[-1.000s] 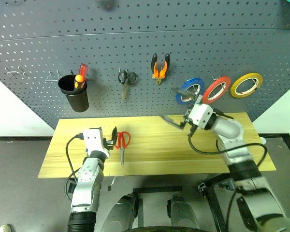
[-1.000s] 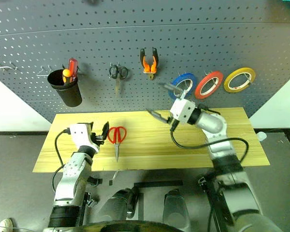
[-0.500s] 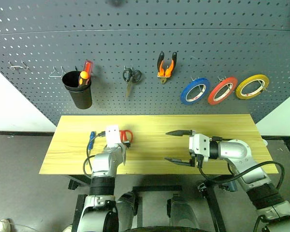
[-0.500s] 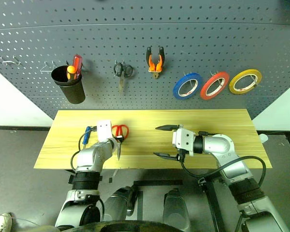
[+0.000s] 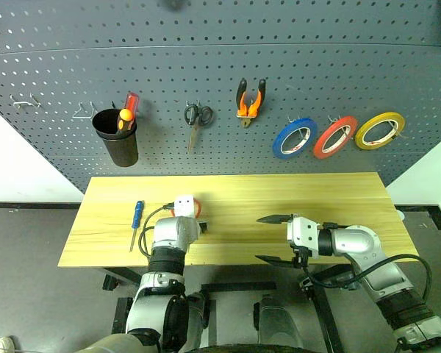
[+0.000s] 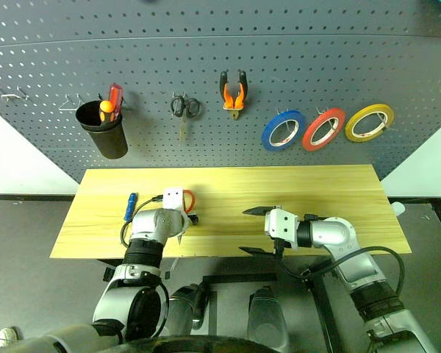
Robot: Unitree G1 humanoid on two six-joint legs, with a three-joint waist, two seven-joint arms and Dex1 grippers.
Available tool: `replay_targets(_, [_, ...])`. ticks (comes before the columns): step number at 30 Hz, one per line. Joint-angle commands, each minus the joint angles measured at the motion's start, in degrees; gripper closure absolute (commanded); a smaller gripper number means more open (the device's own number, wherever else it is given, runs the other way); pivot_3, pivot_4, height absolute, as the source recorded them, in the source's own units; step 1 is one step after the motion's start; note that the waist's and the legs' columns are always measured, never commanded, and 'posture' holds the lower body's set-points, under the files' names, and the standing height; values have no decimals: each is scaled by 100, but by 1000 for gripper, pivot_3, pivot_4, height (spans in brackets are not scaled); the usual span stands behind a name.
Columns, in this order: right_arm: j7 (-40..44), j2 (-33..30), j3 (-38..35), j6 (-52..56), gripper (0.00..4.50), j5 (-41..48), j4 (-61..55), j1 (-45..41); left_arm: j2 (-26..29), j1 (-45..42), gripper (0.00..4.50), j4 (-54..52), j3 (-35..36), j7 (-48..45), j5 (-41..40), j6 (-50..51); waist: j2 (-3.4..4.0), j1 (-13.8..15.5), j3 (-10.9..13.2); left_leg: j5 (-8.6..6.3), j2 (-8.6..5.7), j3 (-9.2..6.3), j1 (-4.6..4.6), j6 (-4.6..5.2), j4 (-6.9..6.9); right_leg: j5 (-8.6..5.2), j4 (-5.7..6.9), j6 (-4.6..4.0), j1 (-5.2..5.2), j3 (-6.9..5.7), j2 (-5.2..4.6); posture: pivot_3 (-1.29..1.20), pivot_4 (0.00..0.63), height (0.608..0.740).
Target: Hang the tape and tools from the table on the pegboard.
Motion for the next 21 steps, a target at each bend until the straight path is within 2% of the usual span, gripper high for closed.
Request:
replay_targets(1, [-40,-21,-89,-241,0,-88,64,25,-15,-107,22,65,181,140,-22,-10,0,-1,-1,0,0,0,0,0,0,0,0,0,0,0,0,-76,99,728])
replay_targets(5, [-79,21,-103,-264,0,-87,21,44,-17,-156,22,193,429,189,-114,2,1,-24,-3,0,1,2,3,0,3,1,2,0,2,1,1,-79,97,728])
replay_targets(7, [-98,21,-105,-277,0,-99,20,44,-8,-181,394,240,487,181,-172,-32,1,-18,-6,0,1,2,8,0,4,1,2,0,8,1,1,-79,98,728])
replay_targets(12, [-152,16,-106,-314,0,-125,31,32,11,-238,1919,272,511,121,-218,-131,2,-15,-7,0,0,2,10,0,15,4,3,4,14,1,1,-81,96,728])
replay_targets(18, [-207,21,-109,-313,0,-129,22,-4,4,-305,4011,358,597,132,-304,-141,3,-17,-8,-4,-1,1,7,2,38,8,9,8,19,1,1,-83,98,728])
replay_targets(19, [-209,24,-112,-300,0,-117,16,-10,5,-313,4269,370,603,138,-315,-149,3,-17,-7,-5,-2,2,7,3,43,9,9,10,23,1,1,-82,98,728])
replay_targets(21, [-204,29,-115,-271,0,-91,12,-21,4,-334,4273,388,628,154,-336,-140,3,-20,-8,-7,-2,2,6,1,50,11,9,13,26,1,1,-82,98,728])
